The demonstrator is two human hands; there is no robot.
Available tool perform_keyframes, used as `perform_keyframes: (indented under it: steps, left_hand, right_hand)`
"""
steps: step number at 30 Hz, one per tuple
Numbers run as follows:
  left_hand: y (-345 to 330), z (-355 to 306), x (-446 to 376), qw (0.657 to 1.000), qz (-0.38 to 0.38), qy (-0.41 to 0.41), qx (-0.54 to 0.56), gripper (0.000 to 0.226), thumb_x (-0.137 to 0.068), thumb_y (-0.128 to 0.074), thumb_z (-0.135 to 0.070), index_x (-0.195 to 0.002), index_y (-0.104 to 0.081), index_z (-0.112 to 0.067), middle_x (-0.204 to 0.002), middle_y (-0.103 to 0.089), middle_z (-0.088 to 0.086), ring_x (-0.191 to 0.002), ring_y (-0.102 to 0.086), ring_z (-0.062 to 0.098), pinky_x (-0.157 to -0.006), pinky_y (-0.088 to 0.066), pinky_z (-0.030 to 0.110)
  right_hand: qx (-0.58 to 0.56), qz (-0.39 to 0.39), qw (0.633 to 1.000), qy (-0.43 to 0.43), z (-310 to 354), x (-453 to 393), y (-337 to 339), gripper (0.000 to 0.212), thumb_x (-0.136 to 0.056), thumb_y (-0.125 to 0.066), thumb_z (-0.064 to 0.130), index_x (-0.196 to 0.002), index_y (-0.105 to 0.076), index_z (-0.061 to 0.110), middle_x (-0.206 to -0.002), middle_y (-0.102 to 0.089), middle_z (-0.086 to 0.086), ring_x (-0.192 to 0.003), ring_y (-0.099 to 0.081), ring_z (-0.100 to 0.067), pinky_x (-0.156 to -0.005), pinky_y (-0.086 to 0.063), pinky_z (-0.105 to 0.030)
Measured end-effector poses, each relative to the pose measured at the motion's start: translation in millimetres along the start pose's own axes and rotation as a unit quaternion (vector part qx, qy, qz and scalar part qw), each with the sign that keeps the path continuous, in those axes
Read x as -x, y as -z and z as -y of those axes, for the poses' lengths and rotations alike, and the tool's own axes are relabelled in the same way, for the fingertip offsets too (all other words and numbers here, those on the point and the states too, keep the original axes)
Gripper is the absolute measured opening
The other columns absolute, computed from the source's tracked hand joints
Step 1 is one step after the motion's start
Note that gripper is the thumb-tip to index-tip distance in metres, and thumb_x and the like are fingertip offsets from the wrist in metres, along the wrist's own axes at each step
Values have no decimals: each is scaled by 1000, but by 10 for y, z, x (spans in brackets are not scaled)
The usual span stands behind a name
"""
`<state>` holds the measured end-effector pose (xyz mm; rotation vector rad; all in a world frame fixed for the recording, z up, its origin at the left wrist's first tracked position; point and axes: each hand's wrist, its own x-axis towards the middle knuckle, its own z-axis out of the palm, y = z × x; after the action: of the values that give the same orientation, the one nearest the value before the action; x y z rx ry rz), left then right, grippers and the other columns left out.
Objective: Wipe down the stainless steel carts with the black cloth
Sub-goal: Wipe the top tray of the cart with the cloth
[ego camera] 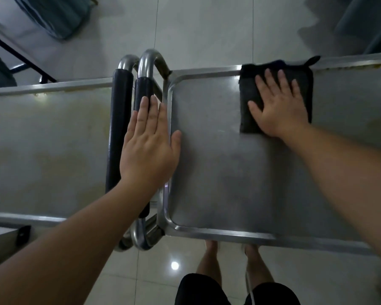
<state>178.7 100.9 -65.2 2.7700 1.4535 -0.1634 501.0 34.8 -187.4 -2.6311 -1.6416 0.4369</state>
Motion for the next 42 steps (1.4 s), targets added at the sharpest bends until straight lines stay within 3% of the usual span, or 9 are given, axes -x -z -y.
perform_keyframes:
  steps: [7,18,21,29,35,42]
  left_hand:
    - [-4,1,24,1000,12,8,6,71,-112,-13,-52,-170,-5,-11,-178,7,5,-162,17,13,-130,14,35]
    - [37,-18,22,999,31,11,15,75,-110,-3,-58,-170,-2,-14,-178,11,2,-161,21,11,-132,8,38]
    - [46,-44,43,999,32,12,14,77,-109,0,-60,-170,-1,-13,-178,12,2,-160,22,11,-132,7,39]
    - [-4,-16,44,1000,16,1,-7,79,-109,-1,-61,-169,-10,-11,-179,3,5,-162,18,12,-133,6,40]
    - [4,-41,42,1000,15,8,-9,78,-110,-1,-61,-169,-11,-12,-179,3,4,-162,18,11,-133,4,41]
    - [11,-51,25,1000,13,13,-10,77,-110,-1,-61,-170,-11,-13,-179,3,3,-162,17,11,-133,5,39]
  right_hand:
    - [-1,2,1000,6,-12,28,5,78,-99,-15,67,-166,-8,28,-175,0,2,-160,3,-24,-128,0,-52]
    - [24,33,998,54,-72,2742,-672,76,-103,-26,62,-167,-11,25,-175,-5,-1,-161,-2,-27,-126,-14,-58]
    - [24,45,997,54,-213,3040,-748,75,-103,-25,65,-167,-14,28,-174,-8,2,-160,-8,-27,-126,-15,-57]
    - [19,3,1000,22,-554,1612,-328,76,-98,-31,62,-165,-22,28,-173,-18,3,-160,-10,-22,-128,-12,-52]
    - [11,18,1000,-20,-975,265,120,79,-96,-11,69,-166,-1,33,-174,5,8,-160,5,-19,-129,2,-48]
    - [16,6,1000,7,-1078,210,174,77,-99,-13,68,-166,-4,31,-174,-1,5,-160,2,-21,-128,-1,-48]
